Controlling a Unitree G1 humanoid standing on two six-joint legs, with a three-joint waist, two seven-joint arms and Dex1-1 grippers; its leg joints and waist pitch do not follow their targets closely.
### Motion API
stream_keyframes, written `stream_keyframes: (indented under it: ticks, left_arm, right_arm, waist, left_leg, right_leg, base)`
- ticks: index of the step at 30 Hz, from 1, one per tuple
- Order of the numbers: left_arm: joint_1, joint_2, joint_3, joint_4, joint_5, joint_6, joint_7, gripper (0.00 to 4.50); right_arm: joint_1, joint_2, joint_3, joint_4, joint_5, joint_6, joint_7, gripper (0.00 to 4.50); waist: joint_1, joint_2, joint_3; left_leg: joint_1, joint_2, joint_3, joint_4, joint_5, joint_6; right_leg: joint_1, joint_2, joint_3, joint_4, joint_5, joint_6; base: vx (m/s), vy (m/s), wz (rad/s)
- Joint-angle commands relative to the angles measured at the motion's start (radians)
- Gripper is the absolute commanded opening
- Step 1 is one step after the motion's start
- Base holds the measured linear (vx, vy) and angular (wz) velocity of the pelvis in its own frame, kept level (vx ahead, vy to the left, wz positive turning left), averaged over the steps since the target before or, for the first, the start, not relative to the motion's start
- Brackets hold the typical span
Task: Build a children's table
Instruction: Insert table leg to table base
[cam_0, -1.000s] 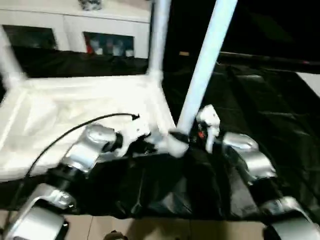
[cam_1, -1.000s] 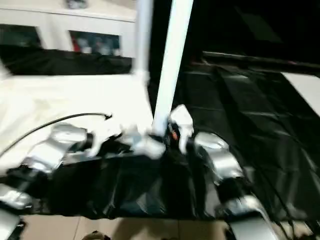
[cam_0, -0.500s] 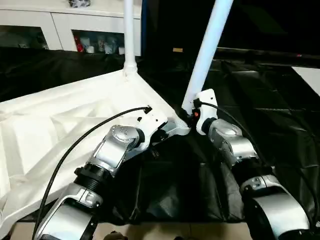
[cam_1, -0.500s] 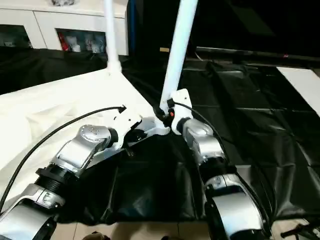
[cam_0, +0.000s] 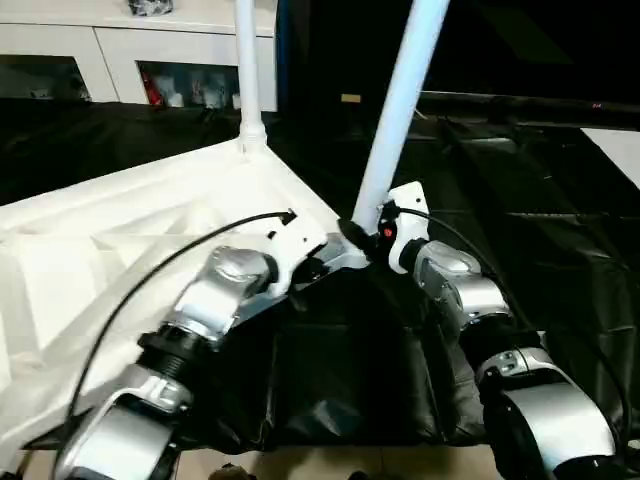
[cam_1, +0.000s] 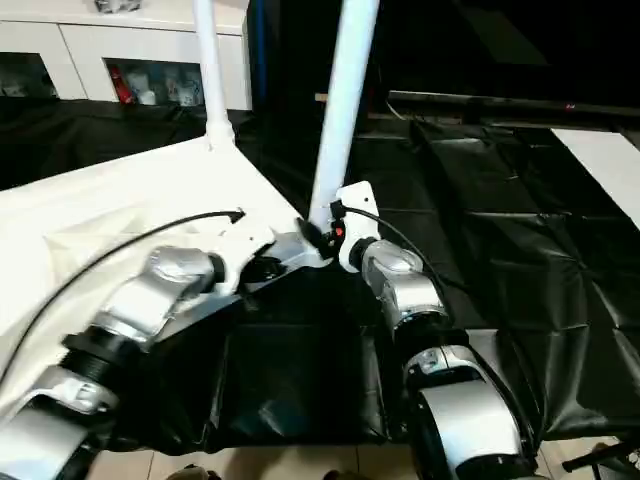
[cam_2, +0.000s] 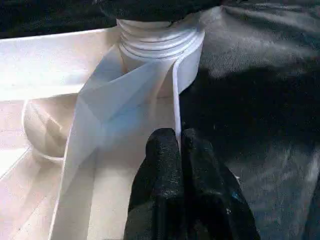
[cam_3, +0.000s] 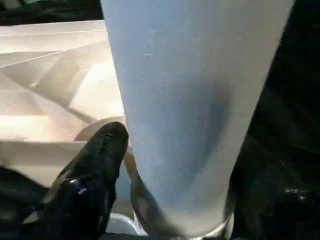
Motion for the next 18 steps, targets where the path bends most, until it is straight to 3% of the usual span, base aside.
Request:
stream_keyframes:
  ticks: [1, 8, 10, 13, 16, 18]
  left_arm:
    - [-0.032, 0.006, -0.013, -0.073, -0.020, -0.073, -0.047, 0.00]
    - [-0.011, 0.080, -0.022, -0.079, -0.077, -0.177, -0.245, 0.00]
    - [-0.005, 0.097, -0.028, -0.082, -0.092, -0.206, -0.297, 0.00]
    - [0.001, 0.124, -0.041, -0.072, -0.105, -0.250, -0.373, 0.00]
    - [0.007, 0.136, -0.046, -0.078, -0.122, -0.261, -0.424, 0.00]
    - [0.008, 0.138, -0.046, -0.078, -0.126, -0.264, -0.437, 0.00]
  right_arm:
    - [0.032, -0.008, 0.036, -0.026, 0.005, 0.027, 0.074, 3.56]
    - [0.124, -0.130, 0.109, -0.192, 0.002, 0.054, 0.345, 3.56]
    - [0.146, -0.162, 0.134, -0.230, 0.000, 0.062, 0.406, 3.56]
    - [0.177, -0.213, 0.174, -0.290, -0.009, 0.066, 0.489, 3.56]
    - [0.188, -0.231, 0.190, -0.315, -0.012, 0.068, 0.525, 3.56]
    - [0.193, -0.236, 0.193, -0.327, -0.012, 0.072, 0.536, 3.56]
  waist:
    - [0.005, 0.019, -0.079]
    - [0.020, 0.021, -0.083]
    - [0.032, 0.021, -0.082]
    - [0.042, 0.023, -0.082]
    - [0.052, 0.024, -0.080]
    - [0.053, 0.023, -0.079]
  left_leg:
    - [0.011, 0.031, -0.006, -0.062, -0.256, 0.009]
    - [0.009, 0.032, -0.002, -0.056, -0.204, 0.032]
    - [0.011, 0.032, 0.001, -0.054, -0.199, 0.039]
    - [0.011, 0.035, 0.001, -0.054, -0.212, 0.035]
    - [0.019, 0.037, 0.002, -0.055, -0.247, 0.019]
    - [0.015, 0.036, 0.001, -0.056, -0.259, 0.014]
  right_leg:
    - [0.054, -0.074, 0.054, -0.056, -0.234, -0.200]
    - [0.060, -0.072, 0.055, -0.043, -0.139, -0.227]
    - [0.058, -0.070, 0.054, -0.043, -0.131, -0.230]
    - [0.058, -0.072, 0.054, -0.043, -0.159, -0.224]
    - [0.051, -0.074, 0.055, -0.051, -0.212, -0.217]
    - [0.053, -0.075, 0.056, -0.051, -0.234, -0.211]
  base:
    - [0.000, 0.000, 0.00]
    - [0.000, 0.000, 0.00]
    - [0.000, 0.000, 0.00]
    - [0.000, 0.000, 0.00]
    - [0.000, 0.000, 0.00]
    - [0.000, 0.000, 0.00]
